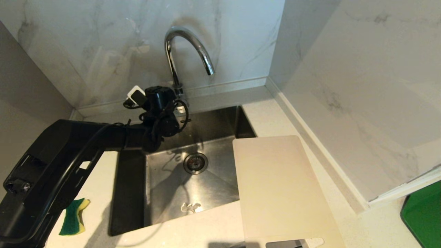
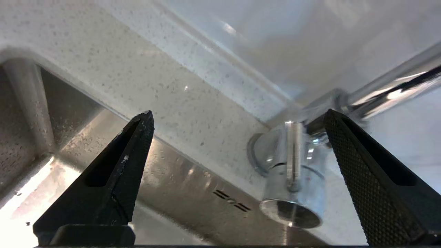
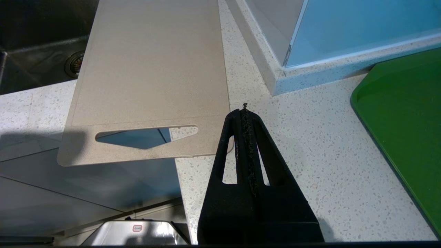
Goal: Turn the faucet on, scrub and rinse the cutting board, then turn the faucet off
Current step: Turn on the tap
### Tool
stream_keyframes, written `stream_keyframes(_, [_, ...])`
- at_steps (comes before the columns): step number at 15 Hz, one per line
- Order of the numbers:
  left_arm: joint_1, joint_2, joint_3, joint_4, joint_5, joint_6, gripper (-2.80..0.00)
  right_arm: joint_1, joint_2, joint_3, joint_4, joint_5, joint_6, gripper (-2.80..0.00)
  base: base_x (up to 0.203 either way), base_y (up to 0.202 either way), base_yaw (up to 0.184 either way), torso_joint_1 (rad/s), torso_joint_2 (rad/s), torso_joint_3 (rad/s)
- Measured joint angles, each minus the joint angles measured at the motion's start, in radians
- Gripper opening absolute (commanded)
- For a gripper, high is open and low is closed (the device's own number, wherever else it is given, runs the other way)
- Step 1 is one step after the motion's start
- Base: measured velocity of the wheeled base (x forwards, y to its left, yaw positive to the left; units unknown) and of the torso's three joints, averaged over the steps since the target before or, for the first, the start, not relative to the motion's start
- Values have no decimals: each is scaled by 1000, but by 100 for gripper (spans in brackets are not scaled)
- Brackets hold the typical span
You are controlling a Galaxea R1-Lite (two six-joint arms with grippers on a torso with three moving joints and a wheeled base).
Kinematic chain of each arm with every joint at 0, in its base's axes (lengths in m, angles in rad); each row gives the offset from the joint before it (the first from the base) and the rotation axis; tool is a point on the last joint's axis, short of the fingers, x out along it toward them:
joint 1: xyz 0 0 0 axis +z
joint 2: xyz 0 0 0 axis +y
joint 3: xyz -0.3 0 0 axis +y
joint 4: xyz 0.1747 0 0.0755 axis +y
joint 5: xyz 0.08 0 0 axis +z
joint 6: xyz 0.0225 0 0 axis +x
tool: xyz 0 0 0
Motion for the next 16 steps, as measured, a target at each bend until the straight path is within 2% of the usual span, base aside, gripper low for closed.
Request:
stream_keyframes(4, [3,-10,0,4,32,-2,0,0,0,0,0,0,0,-280,0,0,0,0,0,0])
stream_keyframes(7, [7,-10,0,3,28,-23,0,0,0,0,0,0,0,-280,0,0,0,0,0,0])
stream_keyframes(13, [31,1,0,21,-20,-52,0,0,0,0,0,0,0,-280,0,0,0,0,0,0])
stream_keyframes(16, [35,-4,0,113,-35,-143,0,0,0,0,0,0,0,-280,0,0,0,0,0,0])
